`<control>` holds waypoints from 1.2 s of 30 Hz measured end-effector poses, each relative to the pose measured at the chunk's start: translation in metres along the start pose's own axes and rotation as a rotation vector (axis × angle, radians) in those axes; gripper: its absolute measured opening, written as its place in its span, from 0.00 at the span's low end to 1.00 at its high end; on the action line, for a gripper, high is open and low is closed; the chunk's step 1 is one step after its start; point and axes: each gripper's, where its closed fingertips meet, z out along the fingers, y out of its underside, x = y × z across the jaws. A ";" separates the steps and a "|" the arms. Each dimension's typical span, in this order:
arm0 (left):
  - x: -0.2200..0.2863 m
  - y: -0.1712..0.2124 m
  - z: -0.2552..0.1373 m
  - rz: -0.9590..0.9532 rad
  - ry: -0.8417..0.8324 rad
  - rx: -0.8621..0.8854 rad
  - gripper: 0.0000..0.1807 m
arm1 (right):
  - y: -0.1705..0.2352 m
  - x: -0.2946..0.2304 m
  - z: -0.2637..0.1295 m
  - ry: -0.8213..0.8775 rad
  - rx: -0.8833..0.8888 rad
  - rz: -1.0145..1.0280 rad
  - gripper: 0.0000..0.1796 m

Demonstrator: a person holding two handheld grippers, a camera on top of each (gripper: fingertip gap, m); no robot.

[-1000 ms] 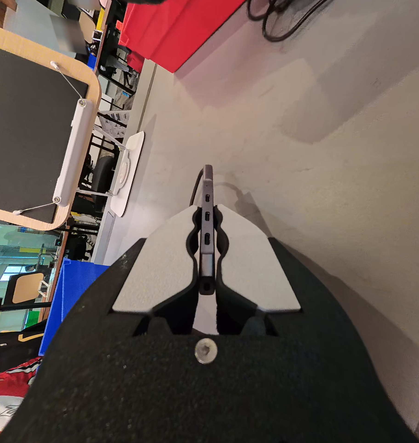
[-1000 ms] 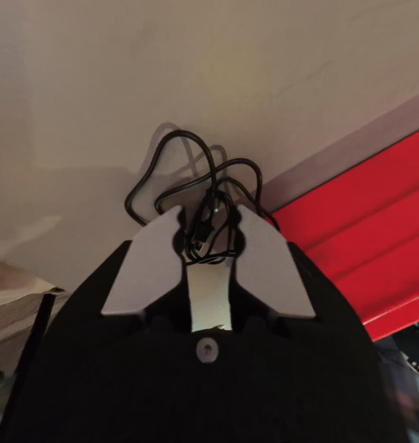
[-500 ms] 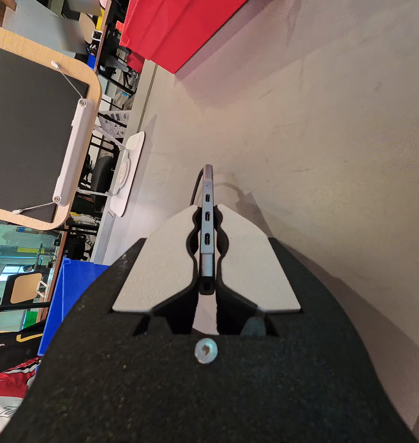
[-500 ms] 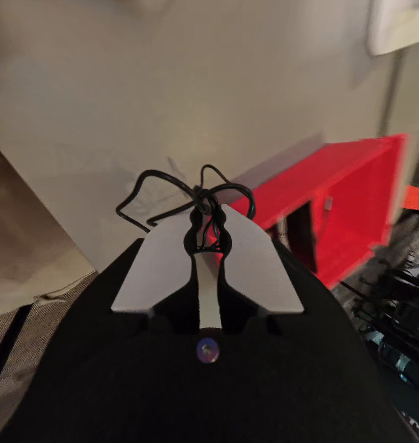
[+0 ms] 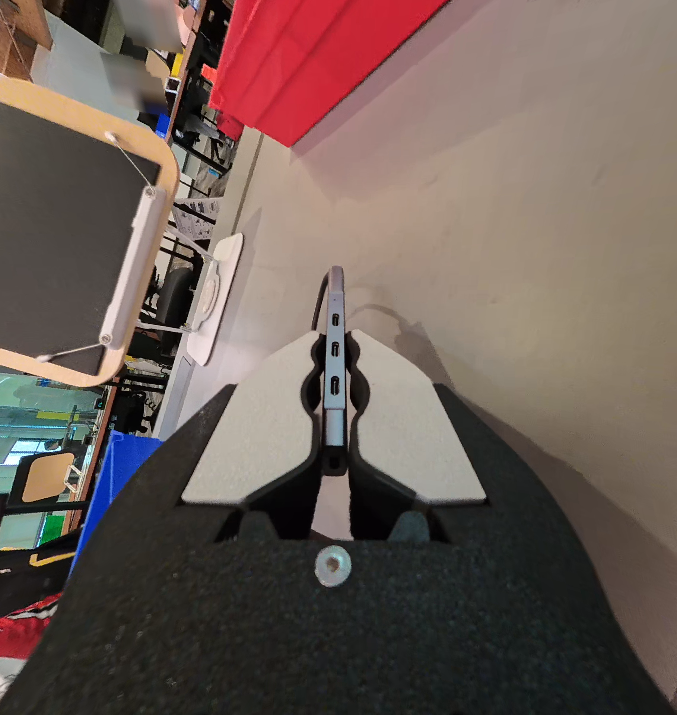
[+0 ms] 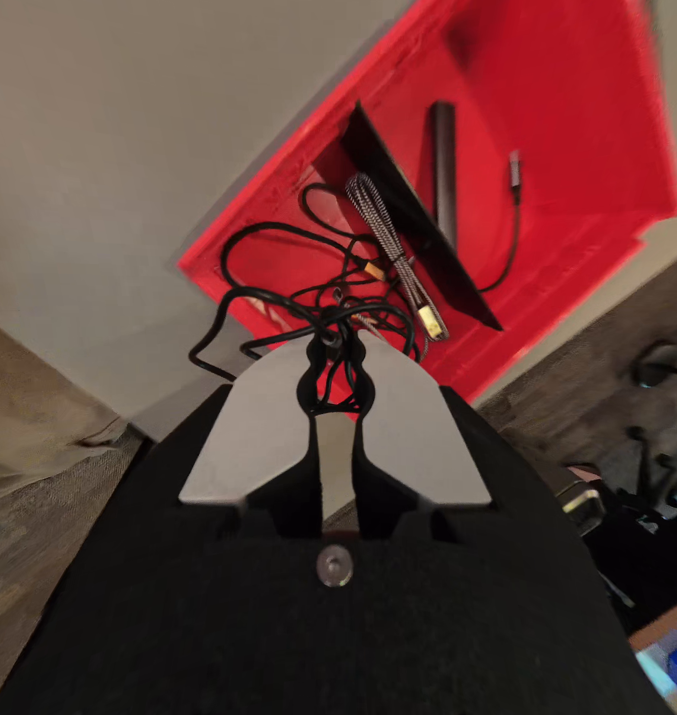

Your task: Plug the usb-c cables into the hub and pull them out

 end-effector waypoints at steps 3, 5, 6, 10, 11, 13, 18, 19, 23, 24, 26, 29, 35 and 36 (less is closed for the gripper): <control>-0.005 -0.008 -0.003 -0.008 -0.027 0.038 0.05 | -0.012 0.002 0.064 -0.066 -0.019 -0.014 0.08; -0.009 -0.013 -0.006 -0.032 -0.039 0.066 0.05 | -0.014 0.002 0.095 -0.085 -0.061 -0.029 0.08; -0.011 -0.014 -0.008 -0.054 -0.044 0.083 0.05 | -0.011 0.001 0.108 -0.097 -0.105 -0.037 0.08; -0.023 -0.019 -0.012 -0.177 -0.047 0.152 0.05 | 0.006 -0.005 0.122 -0.164 -0.255 -0.035 0.19; -0.026 -0.019 -0.013 -0.208 -0.041 0.164 0.05 | 0.009 -0.004 0.115 -0.174 -0.273 -0.022 0.21; -0.031 -0.017 -0.013 -0.271 -0.038 0.183 0.05 | 0.008 0.003 0.092 -0.175 -0.262 0.012 0.26; -0.049 -0.021 -0.021 -0.553 0.034 0.302 0.05 | -0.011 0.039 0.002 0.072 -0.024 0.105 0.30; -0.055 -0.023 -0.024 -0.635 0.050 0.347 0.05 | -0.019 0.038 -0.015 0.109 0.061 0.144 0.27; -0.083 -0.032 -0.046 -0.954 0.143 0.592 0.05 | -0.098 -0.054 -0.053 -0.074 0.646 0.199 0.26; -0.088 -0.036 -0.052 -1.013 0.179 0.662 0.05 | -0.120 -0.095 -0.054 -0.207 0.805 0.200 0.27; -0.093 -0.047 -0.066 -1.134 0.309 0.825 0.05 | -0.153 -0.181 -0.048 -0.533 1.011 0.192 0.29; -0.093 -0.056 -0.074 -1.288 0.457 0.928 0.05 | -0.184 -0.254 -0.037 -0.889 1.124 0.277 0.30; -0.073 -0.072 -0.073 -1.303 0.594 0.929 0.05 | -0.210 -0.259 -0.060 -1.142 1.408 0.461 0.21; -0.070 -0.074 -0.073 -1.293 0.600 0.929 0.05 | -0.210 -0.260 -0.060 -1.127 1.413 0.449 0.07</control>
